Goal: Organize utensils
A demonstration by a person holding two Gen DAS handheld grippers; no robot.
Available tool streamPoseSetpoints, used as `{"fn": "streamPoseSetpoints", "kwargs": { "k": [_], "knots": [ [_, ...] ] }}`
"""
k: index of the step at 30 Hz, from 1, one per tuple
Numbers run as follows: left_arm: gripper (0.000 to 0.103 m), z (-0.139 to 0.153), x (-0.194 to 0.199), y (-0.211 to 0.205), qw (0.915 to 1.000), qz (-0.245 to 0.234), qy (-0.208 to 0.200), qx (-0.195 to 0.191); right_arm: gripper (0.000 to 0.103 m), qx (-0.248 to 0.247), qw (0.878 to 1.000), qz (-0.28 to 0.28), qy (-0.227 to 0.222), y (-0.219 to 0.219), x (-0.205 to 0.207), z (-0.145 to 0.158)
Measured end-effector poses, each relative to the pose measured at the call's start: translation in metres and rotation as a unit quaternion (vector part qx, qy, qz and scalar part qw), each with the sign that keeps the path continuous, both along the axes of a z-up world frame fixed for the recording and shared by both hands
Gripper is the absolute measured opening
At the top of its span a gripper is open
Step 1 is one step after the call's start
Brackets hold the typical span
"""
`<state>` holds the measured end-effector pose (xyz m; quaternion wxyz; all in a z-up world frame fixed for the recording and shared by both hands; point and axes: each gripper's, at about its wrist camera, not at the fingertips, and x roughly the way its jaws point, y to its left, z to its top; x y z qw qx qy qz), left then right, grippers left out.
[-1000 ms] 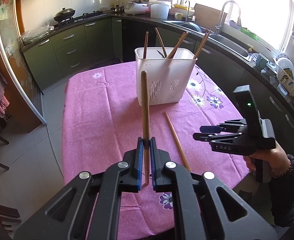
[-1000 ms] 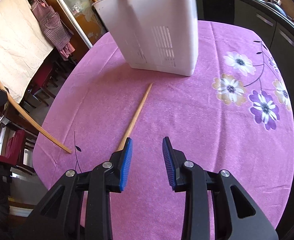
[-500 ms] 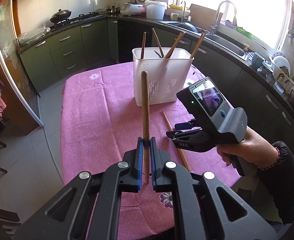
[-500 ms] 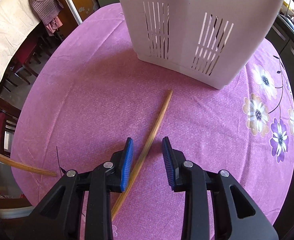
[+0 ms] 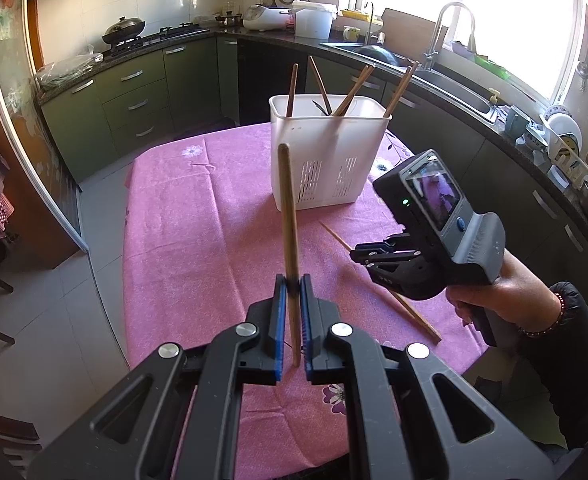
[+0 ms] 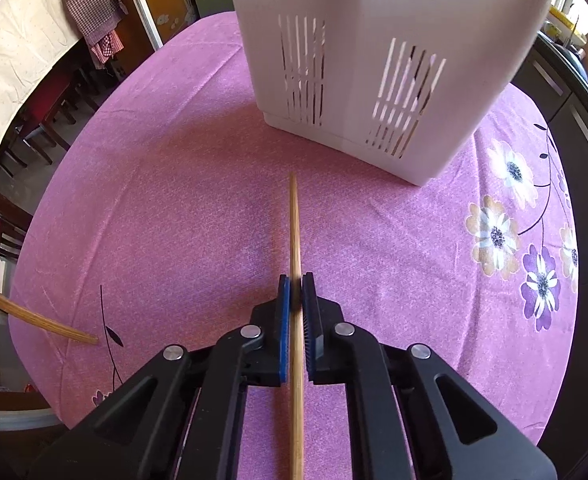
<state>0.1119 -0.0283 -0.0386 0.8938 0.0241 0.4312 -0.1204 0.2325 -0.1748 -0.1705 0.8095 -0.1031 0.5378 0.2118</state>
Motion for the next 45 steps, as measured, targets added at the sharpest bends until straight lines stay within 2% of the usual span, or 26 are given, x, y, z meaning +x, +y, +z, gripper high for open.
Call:
{"fn": "streamPoseSetpoints", "kwargs": {
  "k": [7,11,14,18,23,45],
  "knots": [
    [0.007,-0.001,0.002,-0.001,1.0000,0.003,0.001,0.003,0.007,0.058,0.995,-0.010,-0.077,-0.040,-0.027,0.067],
    [0.007,-0.001,0.002,-0.001,1.0000,0.004,0.002,0.005,0.007,0.088,0.988,-0.011,-0.125,-0.063,-0.057,0.101],
    [0.007,0.000,0.000,-0.003,1.0000,0.003,0.001,0.009,0.007,0.102,0.983,-0.014,-0.151,-0.077,-0.085,0.116],
    [0.007,0.000,-0.002,-0.005,0.9999,0.003,0.000,0.011,0.007,0.110,0.978,-0.021,-0.176,-0.096,-0.120,0.125],
    [0.007,0.000,-0.004,-0.005,0.9999,0.004,-0.001,0.014,0.007,0.124,0.975,-0.025,-0.185,-0.111,-0.145,0.129],
    [0.007,0.004,-0.009,-0.010,0.9998,-0.001,-0.004,0.021,0.007,0.138,0.973,-0.016,-0.183,-0.110,-0.145,0.131]
  ]
}}
